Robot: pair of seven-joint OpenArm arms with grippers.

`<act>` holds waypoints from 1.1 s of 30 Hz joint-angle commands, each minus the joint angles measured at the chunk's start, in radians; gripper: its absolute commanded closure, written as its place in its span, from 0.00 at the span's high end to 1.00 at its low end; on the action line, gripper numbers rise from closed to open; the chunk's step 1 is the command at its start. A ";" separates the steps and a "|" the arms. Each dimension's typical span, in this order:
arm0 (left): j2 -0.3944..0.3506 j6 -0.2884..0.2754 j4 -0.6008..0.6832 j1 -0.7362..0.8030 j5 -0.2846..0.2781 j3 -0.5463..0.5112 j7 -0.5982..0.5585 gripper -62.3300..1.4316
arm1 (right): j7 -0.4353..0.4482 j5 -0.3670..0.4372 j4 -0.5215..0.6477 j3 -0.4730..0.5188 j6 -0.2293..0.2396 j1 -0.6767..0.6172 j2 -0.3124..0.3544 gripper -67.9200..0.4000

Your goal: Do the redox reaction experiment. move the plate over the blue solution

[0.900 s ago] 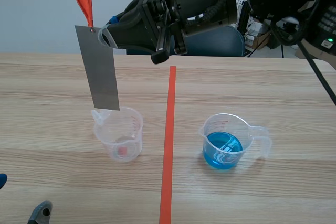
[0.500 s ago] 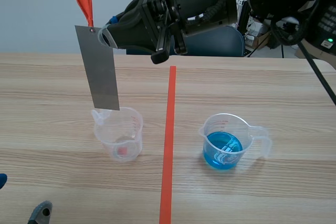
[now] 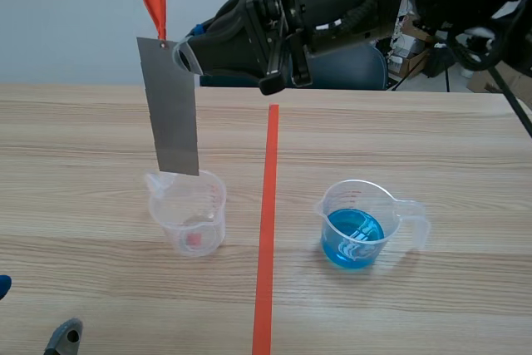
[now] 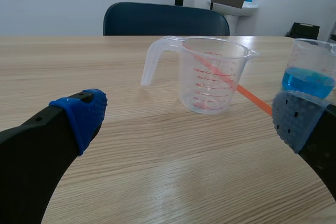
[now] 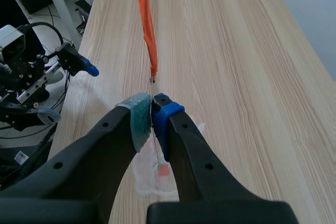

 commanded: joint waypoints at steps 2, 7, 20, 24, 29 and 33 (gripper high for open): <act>-0.011 -0.002 0.017 -0.005 -0.006 0.000 -0.014 1.00 | 0.026 0.026 0.027 0.029 0.012 0.018 0.064 0.01; -0.021 -0.002 0.017 0.002 -0.007 0.000 -0.014 1.00 | 0.066 0.064 0.077 0.034 0.012 0.018 0.190 0.01; -0.213 -0.002 0.057 0.125 -0.025 0.000 -0.068 1.00 | 0.283 0.066 0.204 0.034 0.012 0.012 0.550 0.01; -0.306 -0.002 0.114 0.186 -0.052 0.000 -0.068 0.79 | 0.343 0.066 0.204 0.034 0.012 0.012 0.637 0.01; -0.436 -0.003 0.190 0.253 -0.121 0.000 -0.068 0.54 | 0.412 0.066 0.204 0.032 0.012 -0.022 0.731 0.01; -0.553 -0.003 0.255 0.311 -0.153 0.000 -0.068 0.31 | 0.462 0.051 0.204 0.032 0.012 -0.073 0.784 0.01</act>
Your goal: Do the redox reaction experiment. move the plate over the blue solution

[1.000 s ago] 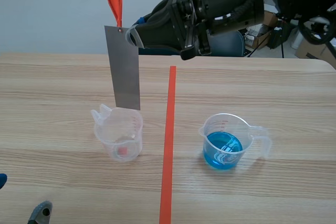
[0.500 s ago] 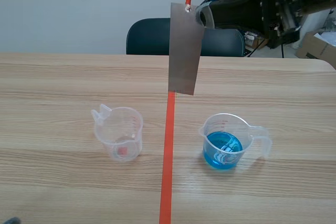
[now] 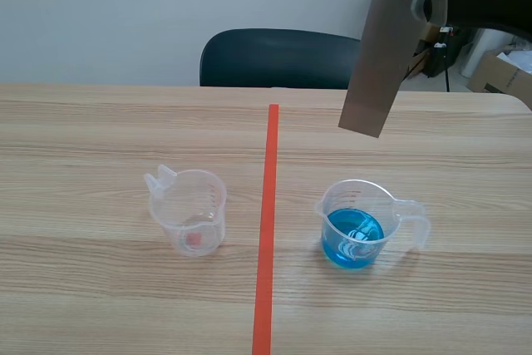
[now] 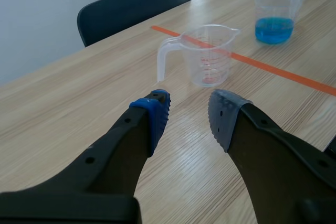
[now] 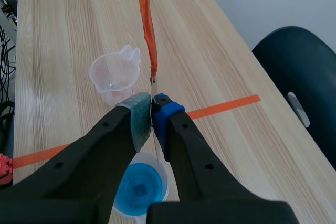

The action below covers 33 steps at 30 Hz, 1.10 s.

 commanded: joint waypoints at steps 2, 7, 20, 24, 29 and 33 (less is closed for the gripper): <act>-0.075 -0.003 0.041 0.031 -0.013 0.000 -0.046 0.23 | 0.026 0.006 -0.001 0.021 0.012 -0.012 0.024 0.01; -0.182 -0.006 0.114 0.061 -0.084 0.000 0.007 0.11 | 0.053 0.007 0.002 0.021 0.012 -0.060 0.054 0.01; -0.323 -0.077 0.360 -0.035 -0.192 0.000 0.359 0.08 | 0.067 0.045 0.072 0.021 0.012 -0.109 0.082 0.01; -0.341 -0.087 0.447 -0.094 -0.192 0.000 0.459 0.06 | 0.078 0.045 0.083 0.021 0.012 -0.107 0.082 0.01; -0.341 -0.100 0.556 -0.150 -0.192 0.000 0.593 0.06 | 0.084 0.045 0.084 0.023 0.012 -0.103 0.087 0.01; -0.341 -0.111 0.641 -0.182 -0.192 0.000 0.696 0.06 | 0.100 0.044 0.083 0.033 0.012 -0.101 0.096 0.01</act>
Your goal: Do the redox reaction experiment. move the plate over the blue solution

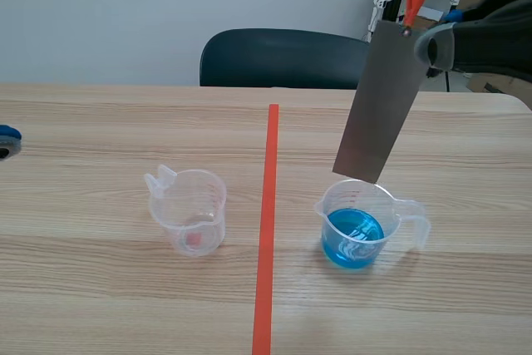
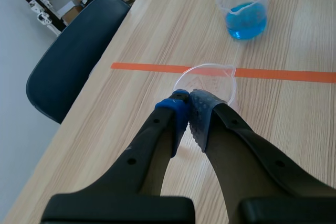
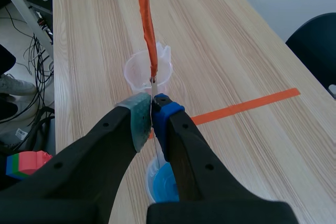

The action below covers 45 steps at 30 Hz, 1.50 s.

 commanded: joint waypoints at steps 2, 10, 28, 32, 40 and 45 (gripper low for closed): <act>0.002 -0.012 0.045 -0.033 -0.009 0.000 0.029 0.06 | 0.016 0.014 0.008 0.035 0.012 0.019 0.024 0.01; 0.002 -0.097 0.163 -0.133 -0.006 0.001 0.139 0.07 | 0.020 0.014 0.008 0.041 0.012 0.019 0.029 0.01; 0.212 -0.114 0.185 -0.591 0.092 0.458 0.390 0.07 | 0.019 0.003 0.008 0.041 0.012 0.019 0.029 0.01; 0.285 -0.120 0.184 -0.685 0.130 0.565 0.449 0.07 | 0.019 0.003 0.008 0.041 0.012 0.019 0.029 0.01; 0.409 -0.132 0.168 -0.798 0.152 0.700 0.546 0.07 | 0.019 0.003 0.008 0.041 0.012 0.019 0.029 0.01; 0.471 -0.109 0.162 -0.832 0.152 0.721 0.582 0.06 | 0.019 0.003 0.008 0.041 0.012 0.019 0.029 0.01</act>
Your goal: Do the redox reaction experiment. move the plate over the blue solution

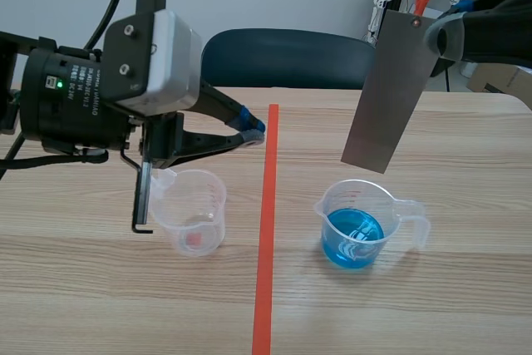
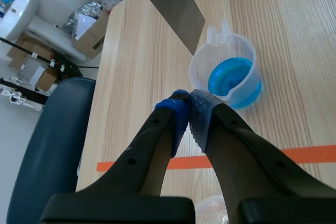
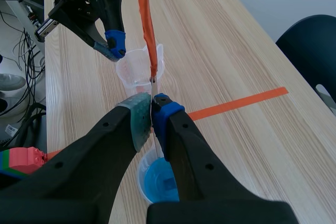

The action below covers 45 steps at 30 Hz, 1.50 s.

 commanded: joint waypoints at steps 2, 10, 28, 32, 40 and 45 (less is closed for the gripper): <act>0.026 0.007 -0.008 -0.025 -0.013 0.008 -0.003 0.06 | 0.019 0.014 0.008 0.021 0.012 0.017 0.014 0.01; 0.100 0.032 -0.035 -0.049 -0.013 0.017 0.005 0.06 | 0.019 0.006 0.008 0.021 0.012 0.015 0.014 0.01; 0.157 0.028 -0.058 -0.099 0.006 0.057 0.030 0.07 | 0.019 -0.001 0.008 0.021 0.012 0.015 0.014 0.01; 0.158 0.028 -0.058 -0.099 0.006 0.057 0.030 0.07 | 0.019 -0.001 0.008 0.021 0.012 0.015 0.014 0.01; 0.158 0.028 -0.058 -0.099 0.006 0.057 0.030 0.07 | 0.019 -0.001 0.008 0.021 0.012 0.015 0.014 0.01; 0.158 0.029 -0.058 -0.099 0.006 0.057 0.030 0.07 | 0.019 -0.001 0.008 0.021 0.012 0.015 0.014 0.01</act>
